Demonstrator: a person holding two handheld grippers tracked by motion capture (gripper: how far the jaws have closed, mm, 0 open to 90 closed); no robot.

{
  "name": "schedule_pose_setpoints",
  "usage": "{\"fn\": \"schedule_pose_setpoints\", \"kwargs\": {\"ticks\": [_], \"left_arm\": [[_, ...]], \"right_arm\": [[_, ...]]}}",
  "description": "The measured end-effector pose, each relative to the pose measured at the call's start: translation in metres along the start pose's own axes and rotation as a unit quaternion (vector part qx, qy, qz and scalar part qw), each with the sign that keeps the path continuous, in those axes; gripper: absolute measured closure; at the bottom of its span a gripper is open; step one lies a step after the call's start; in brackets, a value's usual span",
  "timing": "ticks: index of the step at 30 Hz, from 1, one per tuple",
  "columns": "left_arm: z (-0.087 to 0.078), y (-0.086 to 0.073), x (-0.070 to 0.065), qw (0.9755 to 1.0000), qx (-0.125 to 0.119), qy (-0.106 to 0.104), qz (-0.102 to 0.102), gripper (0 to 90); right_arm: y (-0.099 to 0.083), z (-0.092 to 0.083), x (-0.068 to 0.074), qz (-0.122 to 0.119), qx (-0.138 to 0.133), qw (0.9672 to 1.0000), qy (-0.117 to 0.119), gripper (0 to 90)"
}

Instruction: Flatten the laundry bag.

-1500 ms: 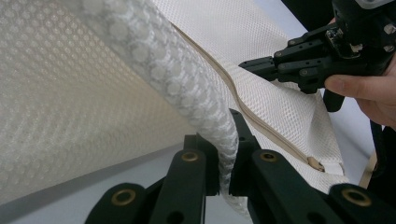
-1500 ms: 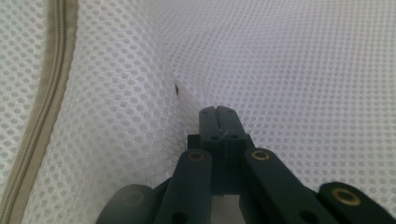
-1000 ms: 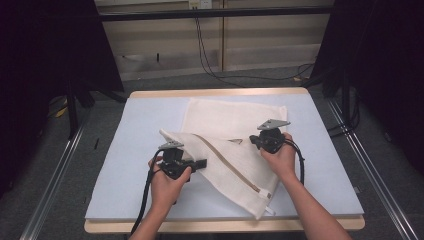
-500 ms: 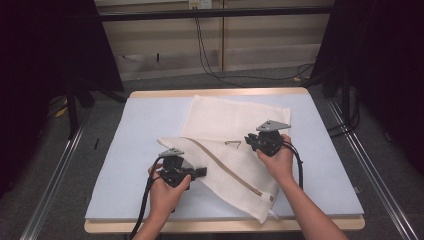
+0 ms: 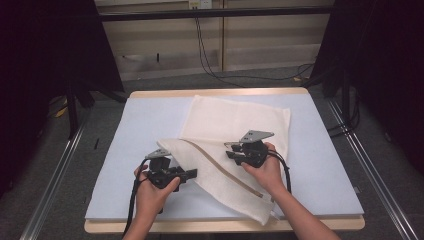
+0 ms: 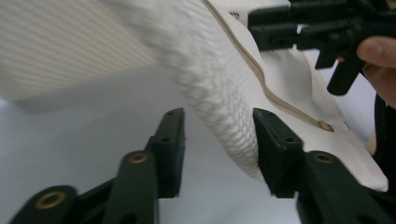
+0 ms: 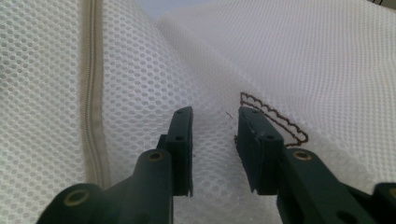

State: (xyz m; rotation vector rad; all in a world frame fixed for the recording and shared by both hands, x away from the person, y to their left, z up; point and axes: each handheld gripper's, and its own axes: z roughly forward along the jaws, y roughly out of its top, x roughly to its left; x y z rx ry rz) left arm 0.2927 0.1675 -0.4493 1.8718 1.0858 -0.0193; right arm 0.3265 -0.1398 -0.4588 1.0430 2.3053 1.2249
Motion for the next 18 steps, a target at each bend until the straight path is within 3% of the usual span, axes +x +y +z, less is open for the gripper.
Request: {"fn": "schedule_pose_setpoints", "kwargs": {"ticks": [3, 4, 6, 18], "left_arm": [[-0.007, 0.000, 0.006, 0.9998, -0.004, 0.017, 0.007, 43.2], [-0.009, 0.000, 0.007, 0.9998, -0.007, 0.018, 0.003, 41.4], [-0.014, 0.001, 0.010, 0.9994, -0.011, 0.029, 0.014, 39.3], [-0.044, 0.004, 0.032, 0.9976, -0.045, 0.051, 0.009, 20.4]], "right_arm": [[-0.005, 0.002, 0.000, 0.004, -0.001, 1.0000, 0.002, 63.5], [-0.007, 0.003, 0.000, 0.006, -0.002, 1.0000, 0.002, 63.8], [-0.009, 0.004, 0.001, 0.004, 0.001, 1.0000, 0.007, 63.3], [-0.017, 0.009, 0.005, -0.015, 0.025, 0.9994, 0.018, 57.5]]}}
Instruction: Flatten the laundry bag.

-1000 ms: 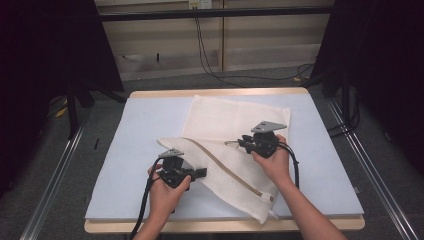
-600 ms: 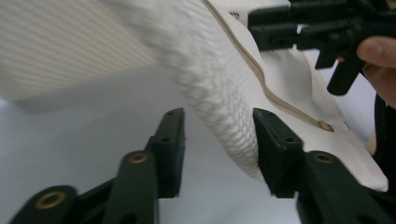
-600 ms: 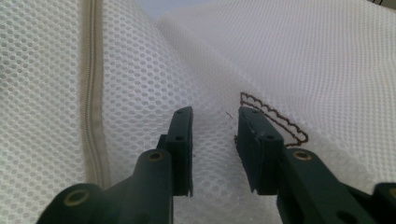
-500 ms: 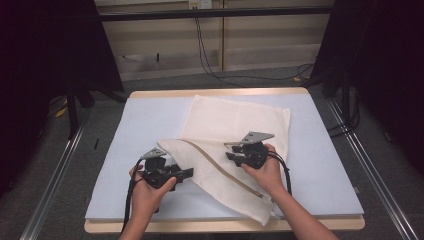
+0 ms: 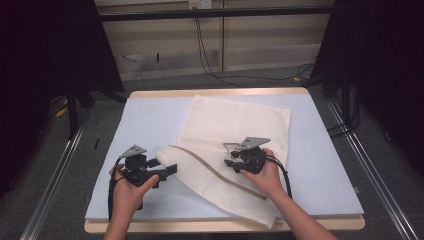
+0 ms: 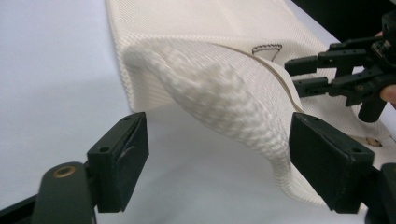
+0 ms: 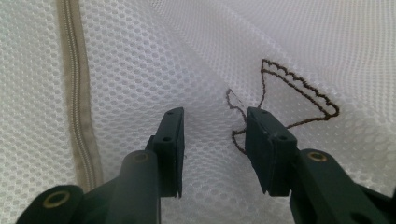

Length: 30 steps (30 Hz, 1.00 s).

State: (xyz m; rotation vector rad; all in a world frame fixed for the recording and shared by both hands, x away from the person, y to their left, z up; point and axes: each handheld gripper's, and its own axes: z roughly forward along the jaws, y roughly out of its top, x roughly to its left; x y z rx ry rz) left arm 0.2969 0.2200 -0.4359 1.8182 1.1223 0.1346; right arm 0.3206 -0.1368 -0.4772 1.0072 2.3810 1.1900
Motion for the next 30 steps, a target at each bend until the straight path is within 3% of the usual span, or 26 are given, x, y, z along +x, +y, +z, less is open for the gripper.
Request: {"fn": "schedule_pose_setpoints", "kwargs": {"ticks": [8, 20, 24, 30], "left_arm": [[-0.013, 0.007, 0.009, 0.9999, -0.010, 0.012, -0.003, 18.8], [-0.011, 0.011, 0.011, 1.0000, -0.005, 0.007, -0.001, 19.1], [-0.012, 0.014, 0.012, 0.9999, -0.007, 0.008, -0.002, 19.0], [-0.007, 0.017, 0.010, 1.0000, -0.006, 0.000, -0.006, 20.6]], "right_arm": [[-0.004, 0.002, 0.001, -0.007, 0.006, 1.0000, 0.003, 53.5], [-0.010, 0.004, 0.005, -0.023, 0.021, 0.9994, 0.014, 51.9], [-0.011, 0.003, 0.009, -0.040, 0.024, 0.9988, 0.017, 54.3], [-0.012, 0.001, 0.011, -0.041, 0.023, 0.9983, 0.033, 65.2]]}}
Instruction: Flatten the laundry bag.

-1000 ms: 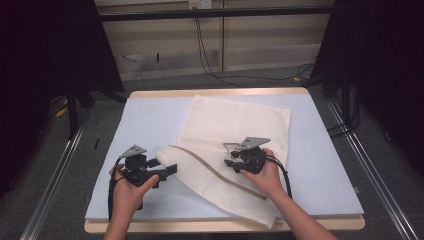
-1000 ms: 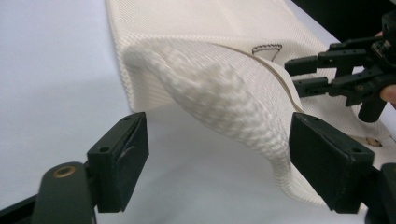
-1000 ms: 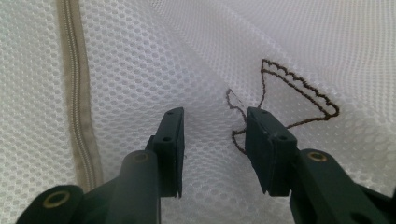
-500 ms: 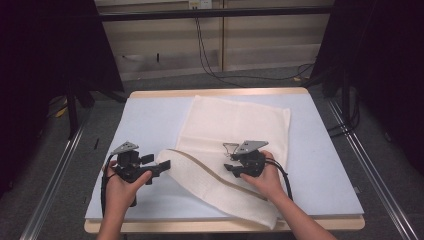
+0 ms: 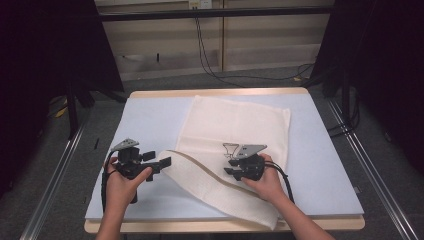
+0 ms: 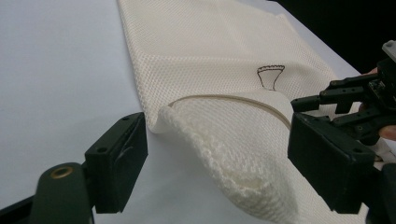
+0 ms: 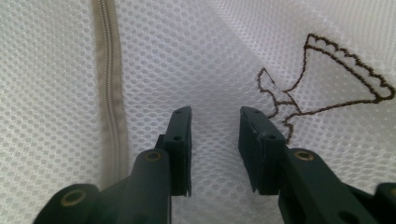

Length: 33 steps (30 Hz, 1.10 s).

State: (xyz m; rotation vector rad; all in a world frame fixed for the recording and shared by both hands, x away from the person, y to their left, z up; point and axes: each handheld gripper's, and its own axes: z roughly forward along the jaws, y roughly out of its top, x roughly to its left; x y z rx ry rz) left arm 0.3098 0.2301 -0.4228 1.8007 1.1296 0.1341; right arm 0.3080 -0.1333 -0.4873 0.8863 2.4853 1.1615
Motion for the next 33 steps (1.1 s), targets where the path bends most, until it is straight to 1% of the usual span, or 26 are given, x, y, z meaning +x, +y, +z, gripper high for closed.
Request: {"fn": "schedule_pose_setpoints", "kwargs": {"ticks": [1, 2, 4, 6, 7, 8, 9, 10, 11, 12, 13, 14, 15, 16, 17, 18, 19, 22, 24, 26, 28, 29, 30, 33], "left_arm": [[0.000, 0.001, 0.000, 1.0000, 0.002, -0.002, -0.001, 21.1], [0.001, 0.002, 0.000, 1.0000, 0.000, -0.002, -0.009, 21.3], [0.000, 0.004, 0.001, 1.0000, -0.001, 0.001, -0.005, 21.8], [0.000, 0.006, 0.002, 1.0000, -0.003, -0.003, -0.006, 23.4], [0.000, 0.006, 0.002, 1.0000, -0.001, -0.002, -0.008, 25.8], [0.001, 0.006, 0.002, 0.9999, 0.006, -0.004, -0.010, 34.9], [0.003, 0.006, 0.002, 0.9999, 0.007, -0.005, -0.010, 38.9], [0.004, 0.006, 0.002, 0.9999, 0.006, -0.007, -0.006, 40.2], [0.007, 0.005, 0.003, 0.9998, 0.017, -0.002, 0.002, 43.6], [0.008, 0.004, 0.003, 0.9997, 0.024, 0.006, -0.002, 51.8], [0.008, 0.002, 0.003, 0.9995, 0.029, 0.010, 0.001, 56.0], [0.008, 0.002, 0.004, 0.9993, 0.037, 0.006, -0.003, 61.8], [0.007, 0.001, 0.004, 0.9992, 0.040, 0.005, -0.007, 66.6], [0.007, 0.001, 0.004, 0.9991, 0.040, 0.006, -0.008, 69.9], [0.006, 0.000, 0.004, 0.9989, 0.046, 0.003, -0.007, 73.7], [0.006, -0.001, 0.004, 0.9986, 0.051, 0.002, -0.013, 76.7], [0.007, -0.003, 0.003, 0.9984, 0.055, 0.003, -0.012, 78.0], [0.005, -0.008, 0.002, 0.9977, 0.063, 0.001, -0.024, 78.5], [0.005, -0.013, 0.000, 0.9973, 0.068, 0.006, -0.025, 78.7], [0.006, -0.018, 0.001, 0.9964, 0.079, 0.007, -0.028, 79.0], [0.006, -0.023, 0.001, 0.9959, 0.084, 0.008, -0.031, 79.0], [0.005, -0.026, 0.002, 0.9954, 0.089, 0.009, -0.033, 79.0], [0.005, -0.029, 0.001, 0.9951, 0.092, 0.013, -0.033, 79.0], [0.005, -0.038, 0.001, 0.9939, 0.105, 0.016, -0.031, 78.6]], "right_arm": [[0.000, 0.000, 0.000, -0.004, 0.000, 1.0000, 0.002, 66.2], [0.000, -0.001, 0.001, -0.006, 0.001, 1.0000, 0.004, 68.7], [-0.001, -0.001, 0.002, -0.010, 0.001, 0.9999, 0.006, 70.6], [-0.001, -0.001, 0.002, -0.012, 0.001, 0.9999, 0.009, 72.0], [-0.001, -0.001, 0.003, -0.014, 0.001, 0.9998, 0.013, 73.7], [-0.001, -0.001, 0.003, -0.015, 0.001, 0.9998, 0.013, 74.2], [-0.001, -0.002, 0.003, -0.015, 0.001, 0.9998, 0.014, 74.2], [-0.002, -0.002, 0.004, -0.016, 0.001, 0.9997, 0.017, 74.1], [-0.002, -0.002, 0.004, -0.015, 0.001, 0.9997, 0.018, 73.8], [-0.002, -0.002, 0.004, -0.015, 0.001, 0.9998, 0.016, 72.9], [-0.002, -0.002, 0.004, -0.015, 0.000, 0.9997, 0.017, 71.9], [-0.002, -0.003, 0.004, -0.015, 0.000, 0.9998, 0.015, 70.4], [-0.002, -0.004, 0.005, -0.010, 0.002, 0.9999, 0.013, 67.8], [-0.002, -0.005, 0.004, -0.007, 0.003, 0.9999, 0.011, 65.7], [-0.002, -0.005, 0.003, -0.001, 0.003, 0.9999, 0.012, 64.4], [-0.002, -0.007, 0.002, 0.003, 0.004, 0.9999, 0.012, 63.4], [-0.003, -0.008, 0.000, 0.007, 0.005, 0.9999, 0.009, 61.7], [-0.003, -0.013, -0.004, 0.015, 0.007, 0.9999, -0.002, 58.6], [-0.003, -0.018, -0.007, 0.016, 0.004, 0.9998, -0.008, 57.2], [-0.004, -0.022, -0.009, 0.019, 0.002, 0.9998, -0.011, 56.2], [-0.006, -0.026, -0.011, 0.013, 0.004, 0.9998, -0.015, 55.9], [-0.007, -0.028, -0.011, 0.015, 0.006, 0.9997, -0.019, 55.7], [-0.008, -0.031, -0.012, 0.017, 0.004, 0.9997, -0.020, 55.3], [-0.012, -0.037, -0.017, 0.025, 0.002, 0.9995, -0.020, 52.6]]}}
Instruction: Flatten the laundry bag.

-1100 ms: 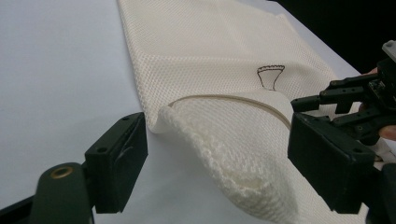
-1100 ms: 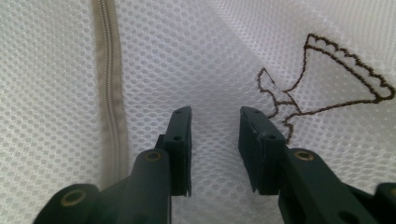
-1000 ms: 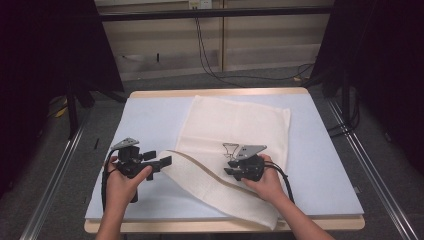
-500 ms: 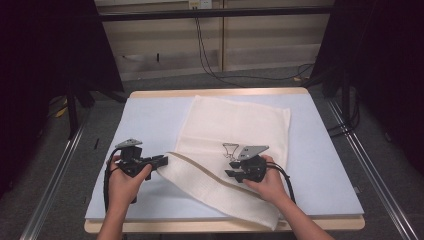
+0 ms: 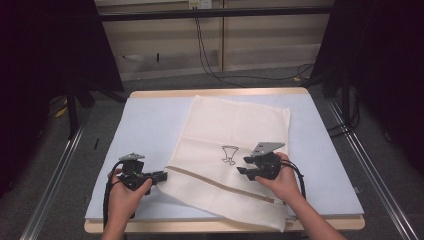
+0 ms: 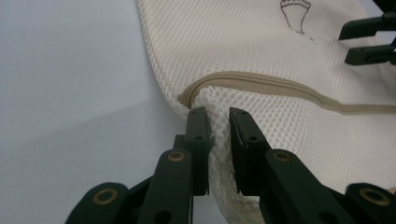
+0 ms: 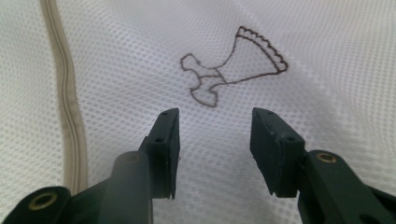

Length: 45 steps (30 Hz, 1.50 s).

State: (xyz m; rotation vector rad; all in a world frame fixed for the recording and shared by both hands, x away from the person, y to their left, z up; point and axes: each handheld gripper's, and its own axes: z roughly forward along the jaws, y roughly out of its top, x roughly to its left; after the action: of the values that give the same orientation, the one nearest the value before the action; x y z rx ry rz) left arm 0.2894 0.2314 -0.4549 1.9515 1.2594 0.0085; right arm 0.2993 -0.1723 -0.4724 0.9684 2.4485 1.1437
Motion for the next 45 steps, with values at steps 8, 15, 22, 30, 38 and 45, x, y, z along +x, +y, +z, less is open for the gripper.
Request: {"fn": "schedule_pose_setpoints", "kwargs": {"ticks": [8, 15, 22, 30, 38, 45], "left_arm": [[0.000, -0.004, 0.006, 1.0000, -0.009, 0.002, -0.003, 57.4], [-0.002, 0.012, 0.008, 0.9984, -0.057, -0.005, 0.005, 40.6], [0.019, 0.025, 0.010, 0.9983, -0.053, 0.007, 0.023, 41.9], [0.043, 0.032, 0.025, 0.9988, -0.038, 0.022, 0.022, 45.7], [0.056, 0.037, 0.022, 0.9992, -0.022, 0.015, 0.030, 52.1], [0.059, 0.038, 0.019, 0.9990, -0.019, 0.037, 0.013, 58.2]], "right_arm": [[-0.002, -0.009, -0.011, 0.015, -0.012, 0.9997, -0.018, 49.3], [-0.011, -0.015, -0.015, 0.036, -0.003, 0.9987, -0.035, 43.1], [-0.022, -0.033, -0.015, 0.053, -0.001, 0.9964, -0.066, 38.8], [-0.037, -0.055, -0.019, 0.081, -0.012, 0.9927, -0.088, 40.5], [-0.052, -0.069, -0.026, 0.124, 0.010, 0.9842, -0.126, 47.2], [-0.062, -0.072, -0.028, 0.151, 0.041, 0.9761, -0.152, 52.1]]}}
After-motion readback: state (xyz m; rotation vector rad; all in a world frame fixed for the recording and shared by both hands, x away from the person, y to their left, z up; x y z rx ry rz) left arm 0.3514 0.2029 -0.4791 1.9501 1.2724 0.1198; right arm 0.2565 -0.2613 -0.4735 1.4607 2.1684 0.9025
